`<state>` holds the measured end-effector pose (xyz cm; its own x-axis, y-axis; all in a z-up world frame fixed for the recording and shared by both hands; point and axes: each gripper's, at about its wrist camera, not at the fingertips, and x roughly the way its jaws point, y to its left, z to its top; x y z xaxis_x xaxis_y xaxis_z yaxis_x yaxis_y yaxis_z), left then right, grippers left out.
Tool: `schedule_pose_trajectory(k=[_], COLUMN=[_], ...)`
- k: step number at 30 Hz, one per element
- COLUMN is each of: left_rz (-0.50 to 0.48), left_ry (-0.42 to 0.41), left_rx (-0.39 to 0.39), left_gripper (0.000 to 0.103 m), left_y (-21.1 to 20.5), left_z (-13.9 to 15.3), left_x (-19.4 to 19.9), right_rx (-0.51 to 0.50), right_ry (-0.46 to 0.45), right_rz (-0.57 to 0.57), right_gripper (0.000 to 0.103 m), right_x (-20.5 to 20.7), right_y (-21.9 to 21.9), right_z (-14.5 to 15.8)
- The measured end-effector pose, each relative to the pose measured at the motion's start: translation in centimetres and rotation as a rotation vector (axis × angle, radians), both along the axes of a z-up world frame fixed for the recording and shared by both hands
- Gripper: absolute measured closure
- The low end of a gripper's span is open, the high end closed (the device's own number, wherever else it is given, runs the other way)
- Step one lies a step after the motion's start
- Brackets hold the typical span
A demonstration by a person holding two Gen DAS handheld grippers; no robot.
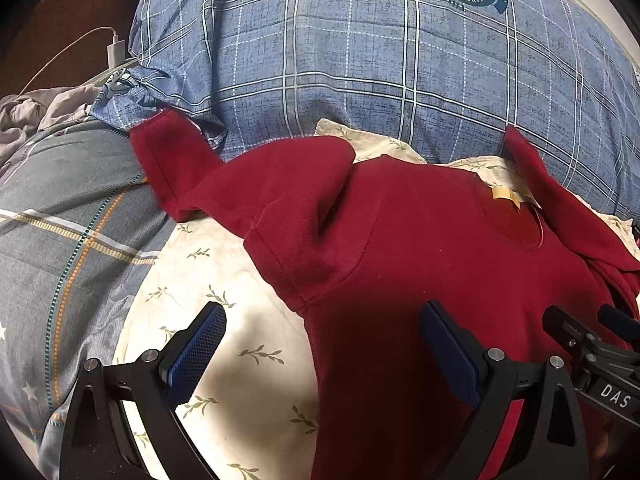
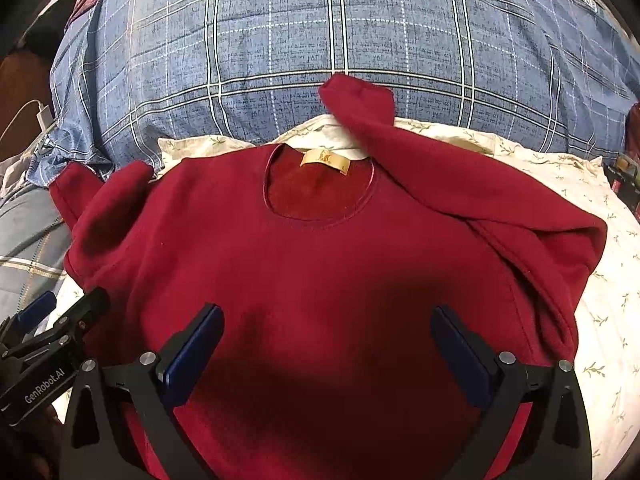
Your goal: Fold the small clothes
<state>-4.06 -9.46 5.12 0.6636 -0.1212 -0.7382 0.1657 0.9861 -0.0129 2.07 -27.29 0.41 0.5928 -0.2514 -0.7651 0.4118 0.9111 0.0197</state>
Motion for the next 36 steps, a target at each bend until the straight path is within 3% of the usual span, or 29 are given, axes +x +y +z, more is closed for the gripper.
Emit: schedule_pose_trajectory(k=[28,36], left_rz=[0.009,0.167], left_ry=[0.010,-0.011], left_rx=[-0.013,-0.049], left_gripper=[0.007,0.009], left_y=[1.0,6.4], left_z=[0.2,2.8], left_x=[0.7,4.1], right_rx=[0.019,0.036], right_ry=[0.038,0.045], right_rz=[0.025,0.042], right_gripper=[0.000,0.000], right_x=[0.3,0.5], right_y=[0.3,0.1], right_z=[-1.4,-1.4])
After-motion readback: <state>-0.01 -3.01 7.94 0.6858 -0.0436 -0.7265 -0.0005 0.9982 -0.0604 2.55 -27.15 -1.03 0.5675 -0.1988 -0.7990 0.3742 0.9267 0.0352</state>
